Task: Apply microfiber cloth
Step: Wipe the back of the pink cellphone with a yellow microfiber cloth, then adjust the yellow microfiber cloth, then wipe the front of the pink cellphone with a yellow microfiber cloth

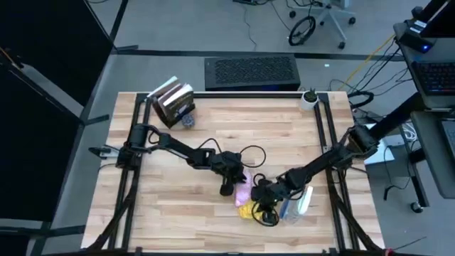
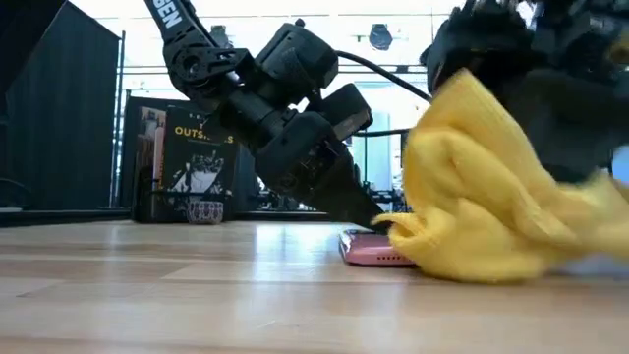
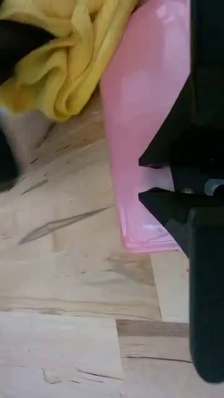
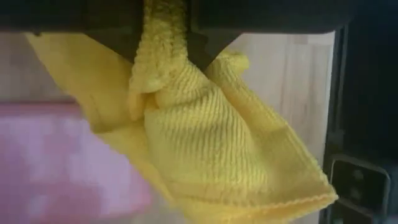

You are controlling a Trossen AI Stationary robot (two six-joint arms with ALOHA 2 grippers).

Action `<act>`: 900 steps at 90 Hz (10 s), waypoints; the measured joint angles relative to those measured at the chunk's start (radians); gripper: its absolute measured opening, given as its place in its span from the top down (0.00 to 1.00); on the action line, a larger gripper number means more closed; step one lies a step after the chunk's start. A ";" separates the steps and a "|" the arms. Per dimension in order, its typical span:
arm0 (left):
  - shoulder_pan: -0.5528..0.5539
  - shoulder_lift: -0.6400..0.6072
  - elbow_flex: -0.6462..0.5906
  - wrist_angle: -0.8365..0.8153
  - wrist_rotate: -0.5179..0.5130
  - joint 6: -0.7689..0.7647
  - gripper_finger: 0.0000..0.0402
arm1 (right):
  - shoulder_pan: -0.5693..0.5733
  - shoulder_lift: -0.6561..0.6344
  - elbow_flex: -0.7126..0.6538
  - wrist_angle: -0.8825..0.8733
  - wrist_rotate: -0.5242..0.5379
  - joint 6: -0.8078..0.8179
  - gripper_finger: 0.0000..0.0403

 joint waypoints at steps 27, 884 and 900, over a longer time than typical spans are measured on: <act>-0.004 -0.223 -0.001 -0.239 -0.088 -0.009 0.84 | -0.005 -0.122 0.001 -0.253 0.404 0.051 0.96; -0.133 -0.088 -0.197 0.105 -0.323 -0.104 0.84 | -0.166 0.133 0.066 0.095 0.295 0.510 0.47; -0.134 -0.090 -0.196 0.097 -0.324 -0.097 0.84 | -0.163 0.128 0.067 0.036 0.258 0.502 0.69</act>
